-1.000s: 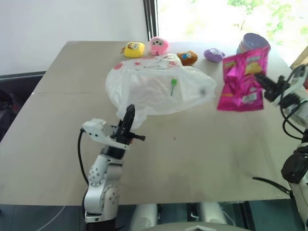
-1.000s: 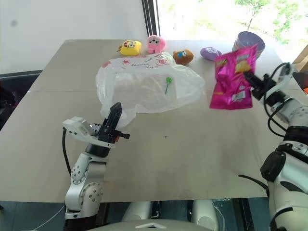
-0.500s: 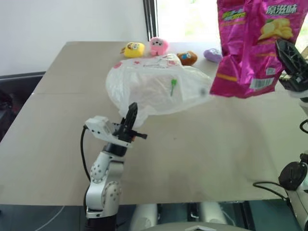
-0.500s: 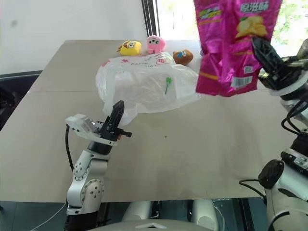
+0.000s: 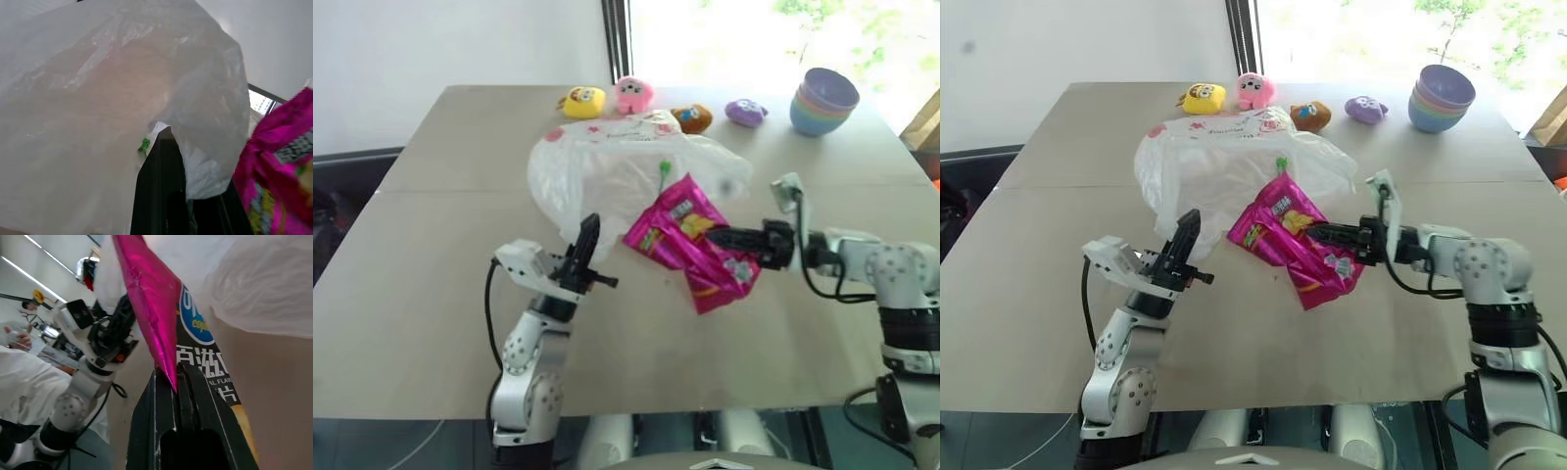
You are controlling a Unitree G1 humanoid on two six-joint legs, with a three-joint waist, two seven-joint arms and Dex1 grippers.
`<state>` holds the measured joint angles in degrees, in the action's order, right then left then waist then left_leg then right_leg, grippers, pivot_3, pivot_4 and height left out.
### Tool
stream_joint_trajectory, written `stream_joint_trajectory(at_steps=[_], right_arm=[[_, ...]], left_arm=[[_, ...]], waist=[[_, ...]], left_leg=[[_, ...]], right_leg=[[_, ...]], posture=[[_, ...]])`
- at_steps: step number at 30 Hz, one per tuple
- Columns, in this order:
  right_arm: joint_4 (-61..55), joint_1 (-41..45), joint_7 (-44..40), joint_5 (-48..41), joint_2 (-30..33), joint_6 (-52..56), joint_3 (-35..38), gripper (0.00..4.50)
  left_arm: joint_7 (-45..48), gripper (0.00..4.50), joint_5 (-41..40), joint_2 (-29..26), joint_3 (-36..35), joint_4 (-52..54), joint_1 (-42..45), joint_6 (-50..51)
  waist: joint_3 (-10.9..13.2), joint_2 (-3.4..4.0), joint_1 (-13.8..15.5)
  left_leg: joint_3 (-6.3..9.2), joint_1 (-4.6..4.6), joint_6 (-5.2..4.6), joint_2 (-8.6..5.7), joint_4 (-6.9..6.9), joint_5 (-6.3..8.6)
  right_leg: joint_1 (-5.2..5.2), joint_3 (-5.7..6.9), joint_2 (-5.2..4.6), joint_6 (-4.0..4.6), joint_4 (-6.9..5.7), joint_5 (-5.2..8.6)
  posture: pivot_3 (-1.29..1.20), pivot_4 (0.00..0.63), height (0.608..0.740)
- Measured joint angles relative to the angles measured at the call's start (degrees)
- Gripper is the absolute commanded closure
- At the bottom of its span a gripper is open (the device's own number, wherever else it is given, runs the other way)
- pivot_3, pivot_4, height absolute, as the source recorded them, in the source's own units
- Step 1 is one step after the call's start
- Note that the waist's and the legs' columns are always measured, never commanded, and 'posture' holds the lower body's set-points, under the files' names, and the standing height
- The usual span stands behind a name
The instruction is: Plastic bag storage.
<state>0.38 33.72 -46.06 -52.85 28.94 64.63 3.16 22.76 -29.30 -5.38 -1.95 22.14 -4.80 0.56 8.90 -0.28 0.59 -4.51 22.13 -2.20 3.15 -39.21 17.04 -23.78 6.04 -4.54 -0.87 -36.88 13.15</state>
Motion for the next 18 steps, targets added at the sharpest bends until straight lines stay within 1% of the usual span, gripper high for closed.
stream_joint_trajectory(at_steps=[3, 5, 7, 9, 10, 11, 12, 13, 15, 16, 18], right_arm=[[3.30, 2.26, 1.87, 3.56, -2.75, -1.46, -2.43, 4.42], [9.31, 6.42, 6.18, 8.28, -8.36, -3.28, -4.66, 4.42], [12.49, 8.42, 8.38, 10.11, -10.64, -4.46, -4.70, 4.42], [18.39, 12.75, 12.67, 12.36, -14.19, -7.13, -3.08, 4.42], [18.48, 12.87, 12.79, 12.38, -14.22, -7.24, -3.01, 4.42], [21.10, 14.83, 14.41, 12.01, -15.85, -7.68, -0.56, 4.42], [26.41, 19.06, 18.03, 9.07, -19.28, -8.58, 6.21, 4.42], [29.75, 22.12, 20.60, 6.63, -21.19, -9.23, 11.04, 4.42], [32.49, 25.78, 23.79, 4.03, -22.62, -11.05, 15.85, 4.42], [35.21, 28.22, 26.76, 2.50, -23.93, -13.05, 19.66, 4.42], [40.14, 31.53, 31.05, 0.49, -25.71, -17.10, 25.02, 4.42]], left_arm=[[1.37, 4.50, 0.05, -0.87, 1.51, 0.36, -1.20, 0.18], [3.12, 4.50, 0.42, -1.88, 3.48, 1.18, -2.80, 0.32], [3.81, 4.50, 0.81, -2.22, 4.66, 1.43, -3.34, 0.38], [4.66, 4.50, 1.11, -2.93, 6.01, 1.54, -3.85, 0.60], [4.68, 4.50, 1.11, -2.91, 6.07, 1.55, -3.87, 0.60], [4.73, 4.50, 1.17, -3.00, 6.38, 1.70, -4.29, 0.65], [4.77, 4.50, 1.68, -3.23, 6.73, 1.79, -4.53, 0.66], [4.78, 4.50, 2.02, -3.19, 7.01, 1.78, -4.58, 0.63], [4.82, 4.50, 2.28, -3.13, 7.22, 1.75, -4.68, 0.60], [4.81, 4.50, 2.38, -3.18, 7.22, 1.67, -4.63, 0.60], [4.78, 4.50, 2.49, -3.16, 7.13, 1.63, -4.67, 0.49]], waist=[[0.00, 0.01, -0.09], [0.01, 0.02, -0.25], [0.01, 0.02, -0.20], [0.02, 0.03, -0.11], [0.02, 0.03, -0.01], [0.02, 0.03, 0.09], [0.05, 0.04, 0.03], [0.05, 0.05, -0.09], [0.04, 0.06, -0.08], [0.04, 0.07, -0.09], [0.04, 0.07, -0.10]], left_leg=[[0.02, 0.01, 0.00, 0.03, 0.01, 0.00], [0.00, 0.01, 0.01, 0.04, 0.01, -0.01], [-0.01, 0.02, 0.02, 0.03, 0.00, -0.01], [-0.06, 0.06, 0.07, 0.02, 0.00, -0.04], [-0.05, 0.07, 0.08, 0.02, 0.00, -0.05], [-0.04, 0.11, 0.22, 0.03, 0.00, -0.12], [-0.08, 0.23, 0.24, 0.03, 0.00, -0.14], [-0.10, 0.36, 0.24, 0.02, -0.01, -0.14], [-0.22, 0.46, 0.25, 0.03, -0.01, -0.15], [-0.31, 0.50, 0.25, 0.04, 0.00, -0.15], [-0.34, 0.53, 0.25, 0.04, 0.01, -0.15]], right_leg=[[-0.01, 0.01, 0.03, 0.01, -0.01, 0.00], [-0.02, -0.01, 0.04, 0.01, -0.03, 0.00], [-0.03, 0.00, 0.02, 0.01, -0.03, 0.00], [-0.09, -0.03, 0.01, 0.01, -0.05, 0.00], [-0.09, -0.01, 0.01, 0.01, -0.05, 0.00], [-0.10, 0.02, 0.00, 0.01, -0.02, 0.00], [-0.20, 0.04, 0.00, 0.01, -0.02, -0.01], [-0.39, -0.01, -0.01, 0.01, -0.10, -0.01], [-0.47, 0.04, 0.00, 0.01, -0.10, -0.01], [-0.50, 0.06, 0.00, 0.01, -0.10, -0.01], [-0.51, 0.08, 0.00, 0.01, -0.08, -0.01]], posture=[[0.00, 0.150, 0.740], [0.00, 0.150, 0.740], [0.00, 0.150, 0.740], [0.00, 0.150, 0.740], [0.00, 0.150, 0.740], [0.00, 0.150, 0.740], [0.00, 0.150, 0.740], [0.00, 0.150, 0.740], [0.00, 0.150, 0.740], [0.00, 0.150, 0.740], [0.00, 0.150, 0.740]])
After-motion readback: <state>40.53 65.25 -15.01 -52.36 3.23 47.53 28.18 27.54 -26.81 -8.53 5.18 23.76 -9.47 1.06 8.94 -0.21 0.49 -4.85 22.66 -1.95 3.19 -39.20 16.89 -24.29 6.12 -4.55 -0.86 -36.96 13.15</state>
